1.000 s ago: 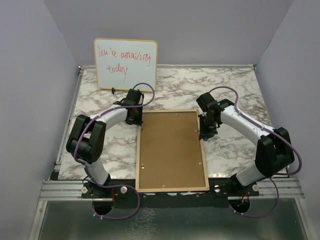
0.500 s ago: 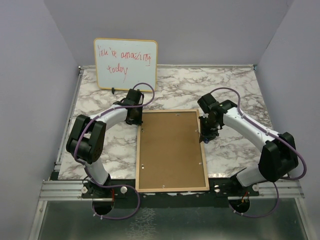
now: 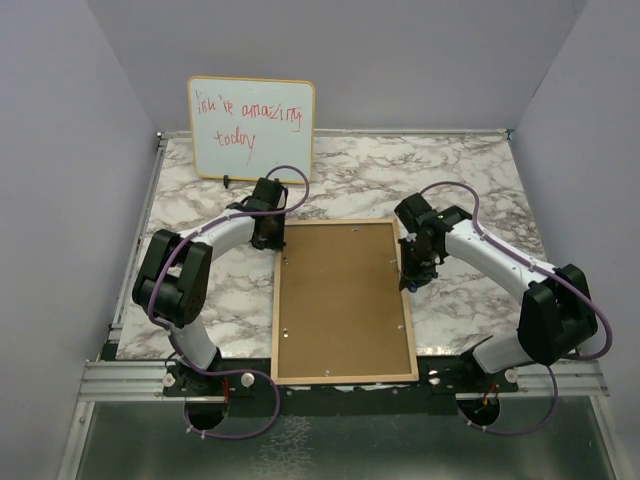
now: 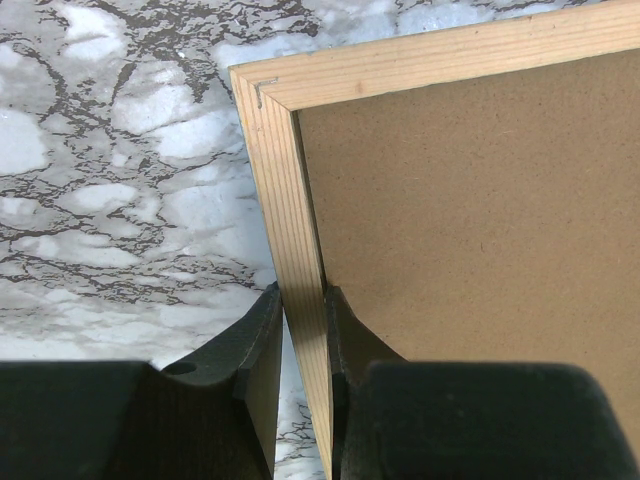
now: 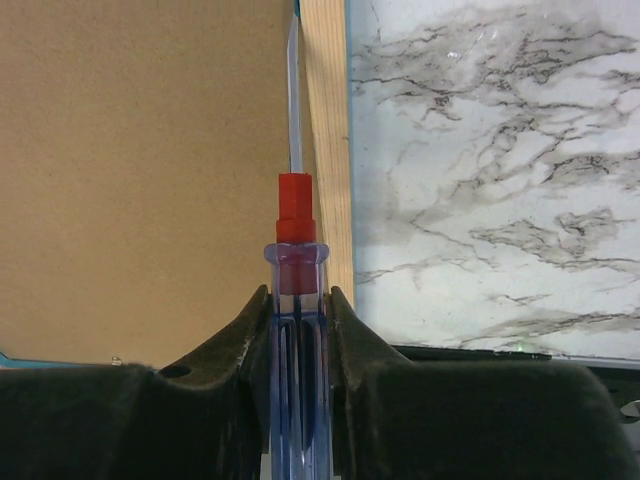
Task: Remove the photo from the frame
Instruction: Release the photo frame item from the photo frame.
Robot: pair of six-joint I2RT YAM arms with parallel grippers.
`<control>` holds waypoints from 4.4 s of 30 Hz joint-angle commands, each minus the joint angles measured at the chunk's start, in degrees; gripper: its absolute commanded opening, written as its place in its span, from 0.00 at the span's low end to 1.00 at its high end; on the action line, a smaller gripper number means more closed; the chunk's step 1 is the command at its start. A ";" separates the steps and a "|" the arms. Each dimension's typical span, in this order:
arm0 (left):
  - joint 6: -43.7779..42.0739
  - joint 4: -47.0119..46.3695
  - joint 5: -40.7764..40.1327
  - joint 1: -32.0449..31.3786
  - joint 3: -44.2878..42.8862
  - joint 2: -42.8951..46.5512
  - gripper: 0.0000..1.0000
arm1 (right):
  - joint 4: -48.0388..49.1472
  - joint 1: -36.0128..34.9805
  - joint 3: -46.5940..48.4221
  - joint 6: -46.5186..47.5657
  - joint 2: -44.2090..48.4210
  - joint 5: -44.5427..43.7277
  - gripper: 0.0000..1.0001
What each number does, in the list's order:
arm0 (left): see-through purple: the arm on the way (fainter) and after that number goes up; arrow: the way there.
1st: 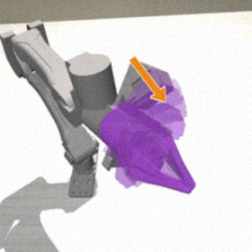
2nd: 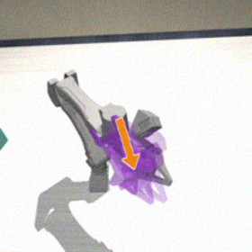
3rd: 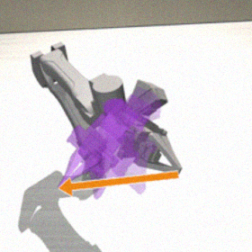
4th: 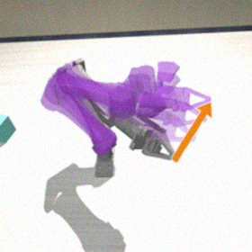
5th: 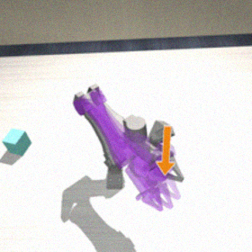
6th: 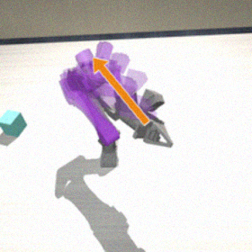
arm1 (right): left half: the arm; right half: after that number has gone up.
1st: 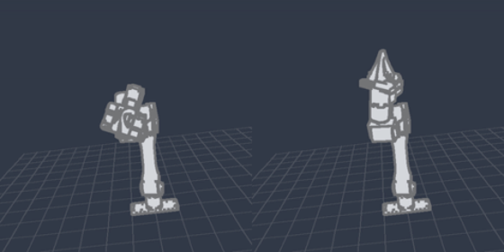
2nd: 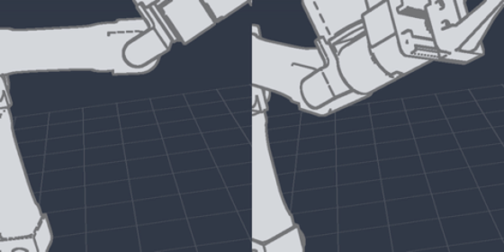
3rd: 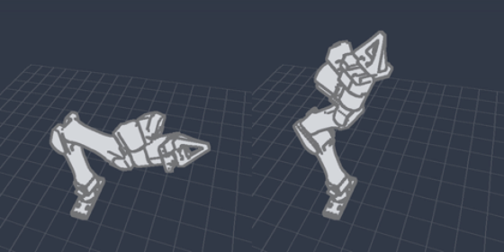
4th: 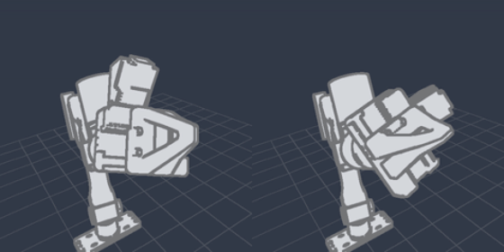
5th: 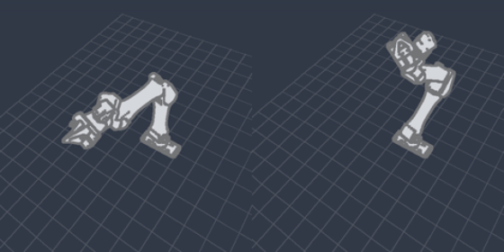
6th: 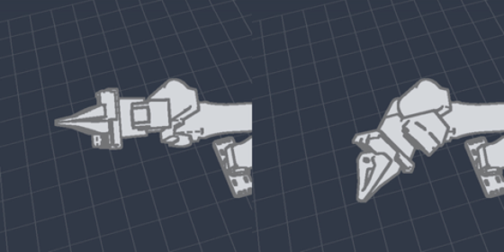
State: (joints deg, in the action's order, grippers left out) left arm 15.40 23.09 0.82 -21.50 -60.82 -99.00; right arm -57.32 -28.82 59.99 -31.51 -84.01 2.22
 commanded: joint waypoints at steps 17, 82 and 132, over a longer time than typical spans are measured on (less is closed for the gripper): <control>-5.24 1.84 1.49 -1.43 0.74 0.41 0.00 | 9.00 -0.27 5.08 4.52 -5.98 -1.76 0.01; 0.83 2.40 -3.77 6.38 -0.09 -0.23 0.00 | -3.07 -30.46 -17.19 -33.72 19.78 -5.00 0.01; -6.44 2.48 -4.35 2.11 0.61 0.48 0.00 | -3.39 -22.91 -19.70 -20.52 32.07 9.55 0.01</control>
State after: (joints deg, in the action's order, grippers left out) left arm 10.39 23.14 -2.57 -18.79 -60.84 -98.98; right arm -56.97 -52.01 44.16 -50.92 -54.48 6.42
